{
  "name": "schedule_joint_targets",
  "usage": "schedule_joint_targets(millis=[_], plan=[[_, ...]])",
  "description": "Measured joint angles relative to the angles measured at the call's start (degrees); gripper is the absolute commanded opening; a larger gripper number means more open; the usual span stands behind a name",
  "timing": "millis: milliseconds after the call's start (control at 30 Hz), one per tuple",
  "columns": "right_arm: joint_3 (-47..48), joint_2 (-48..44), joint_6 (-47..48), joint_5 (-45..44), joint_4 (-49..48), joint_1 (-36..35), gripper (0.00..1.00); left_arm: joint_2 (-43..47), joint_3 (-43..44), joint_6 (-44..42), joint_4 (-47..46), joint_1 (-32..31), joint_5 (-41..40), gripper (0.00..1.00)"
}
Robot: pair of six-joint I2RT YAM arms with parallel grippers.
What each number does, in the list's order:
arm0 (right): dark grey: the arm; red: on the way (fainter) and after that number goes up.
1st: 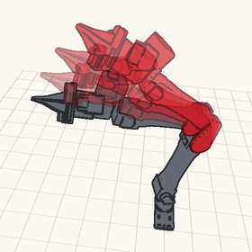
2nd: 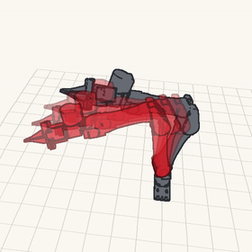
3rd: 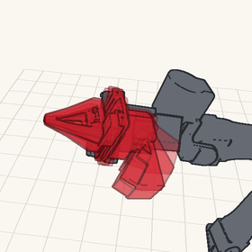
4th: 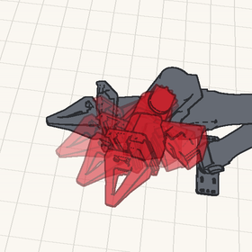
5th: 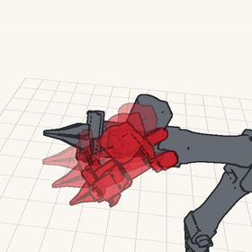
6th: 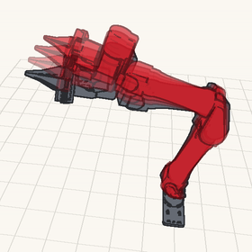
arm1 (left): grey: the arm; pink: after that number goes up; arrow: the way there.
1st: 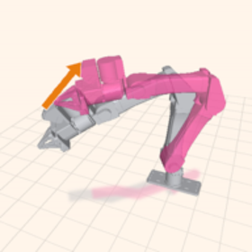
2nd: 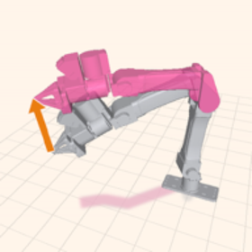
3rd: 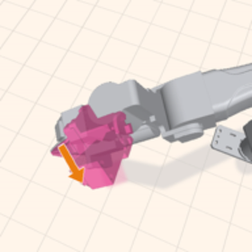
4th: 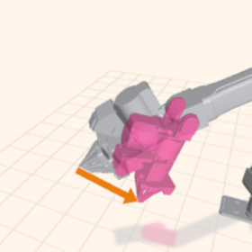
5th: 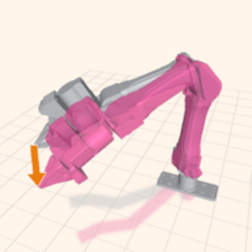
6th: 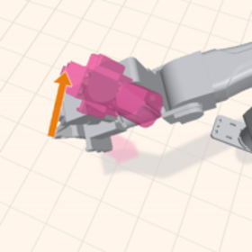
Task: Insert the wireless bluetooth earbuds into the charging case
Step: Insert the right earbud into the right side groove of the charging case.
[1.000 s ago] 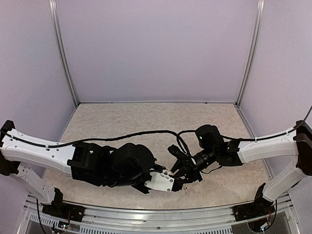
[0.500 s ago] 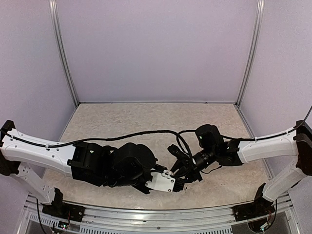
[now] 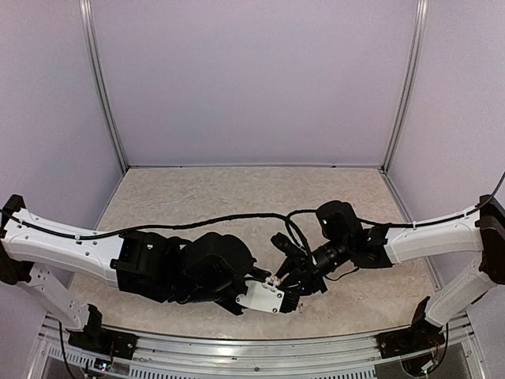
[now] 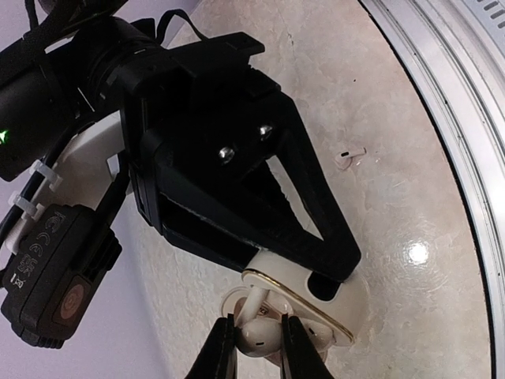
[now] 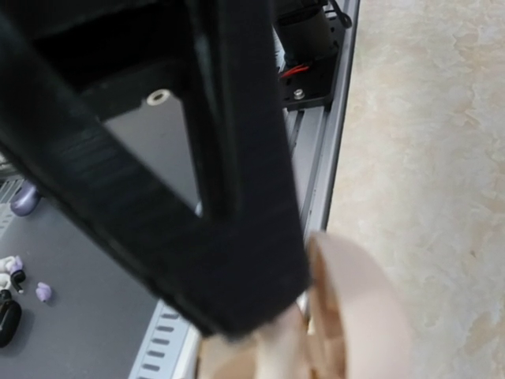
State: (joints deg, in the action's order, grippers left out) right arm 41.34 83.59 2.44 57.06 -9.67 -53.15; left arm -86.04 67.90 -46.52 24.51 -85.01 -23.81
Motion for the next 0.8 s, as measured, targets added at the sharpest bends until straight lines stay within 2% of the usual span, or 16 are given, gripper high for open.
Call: schedule_joint_targets(millis=[233, 533, 800], plan=[[0.09, 0.2, -0.52, 0.02, 0.09, 0.0, 0.0, -0.87, 0.52, -0.79, 0.0, -0.17, 0.04, 0.19], [0.09, 0.22, -0.48, 0.35, 0.48, -0.02, 0.0, -1.51, 1.14, -1.75, -0.59, -0.39, 0.9, 0.29], [0.09, 0.2, -0.46, 0.37, 0.15, -0.11, 0.0, -1.75, 1.92, -1.77, -0.92, -1.05, 0.83, 0.31]])
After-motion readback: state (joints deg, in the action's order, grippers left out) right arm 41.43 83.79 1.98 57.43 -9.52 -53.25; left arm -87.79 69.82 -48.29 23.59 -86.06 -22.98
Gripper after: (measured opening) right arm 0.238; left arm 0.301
